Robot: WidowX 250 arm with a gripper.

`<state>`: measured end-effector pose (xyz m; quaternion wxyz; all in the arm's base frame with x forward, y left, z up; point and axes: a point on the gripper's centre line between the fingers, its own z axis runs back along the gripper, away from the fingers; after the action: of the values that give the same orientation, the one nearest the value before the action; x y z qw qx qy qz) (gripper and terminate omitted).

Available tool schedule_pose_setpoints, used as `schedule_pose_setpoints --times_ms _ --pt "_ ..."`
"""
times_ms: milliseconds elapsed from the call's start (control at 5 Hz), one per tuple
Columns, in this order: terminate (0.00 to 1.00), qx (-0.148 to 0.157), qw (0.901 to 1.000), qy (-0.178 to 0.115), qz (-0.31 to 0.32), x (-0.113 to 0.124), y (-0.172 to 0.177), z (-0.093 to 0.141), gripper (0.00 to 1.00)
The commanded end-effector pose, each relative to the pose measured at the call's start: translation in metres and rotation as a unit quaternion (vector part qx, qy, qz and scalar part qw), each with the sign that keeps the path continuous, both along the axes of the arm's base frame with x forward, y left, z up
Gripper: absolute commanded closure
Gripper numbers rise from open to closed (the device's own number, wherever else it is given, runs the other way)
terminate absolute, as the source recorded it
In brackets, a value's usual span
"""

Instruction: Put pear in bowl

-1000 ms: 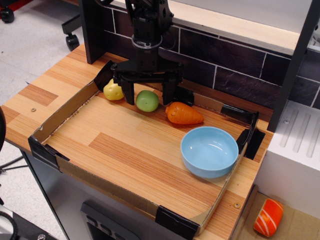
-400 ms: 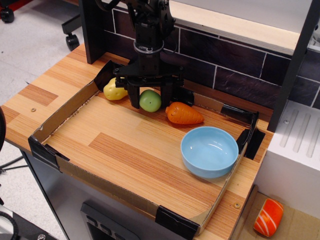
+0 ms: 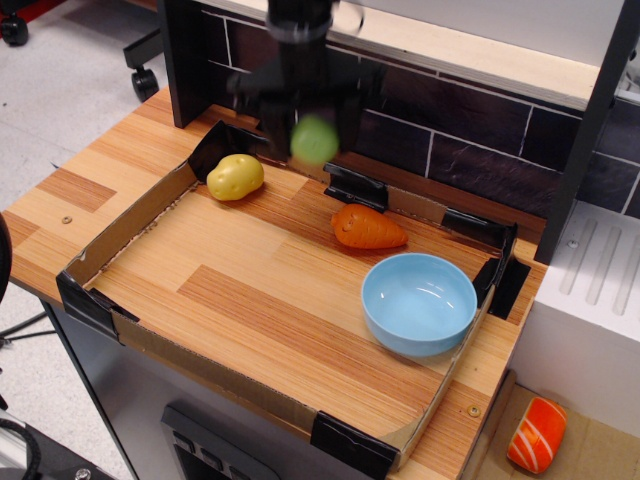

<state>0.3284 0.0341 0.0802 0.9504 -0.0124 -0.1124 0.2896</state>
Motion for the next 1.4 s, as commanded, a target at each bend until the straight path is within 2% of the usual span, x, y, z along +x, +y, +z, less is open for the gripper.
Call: schedule_pose_setpoints --times_ms 0,200,400,600,800,1000,1200 --pt "0.0 -0.049 0.9968 0.034 -0.053 -0.019 -0.036 0.032 1.0" --pt "0.0 -0.064 0.9896 0.069 -0.109 -0.04 -0.065 0.029 1.0" --pt "0.0 -0.066 0.9838 0.086 -0.143 -0.058 -0.087 0.016 1.0" --pt "0.0 -0.053 0.982 0.092 -0.156 -0.065 -0.099 -0.005 1.0" --pt "0.0 -0.029 0.9843 0.086 -0.151 -0.063 -0.102 -0.021 1.0" --pt "0.0 -0.023 0.9841 0.094 -0.149 -0.061 -0.102 -0.025 0.0" --pt "0.0 -0.015 0.9833 0.092 -0.157 -0.061 -0.101 -0.023 0.0"
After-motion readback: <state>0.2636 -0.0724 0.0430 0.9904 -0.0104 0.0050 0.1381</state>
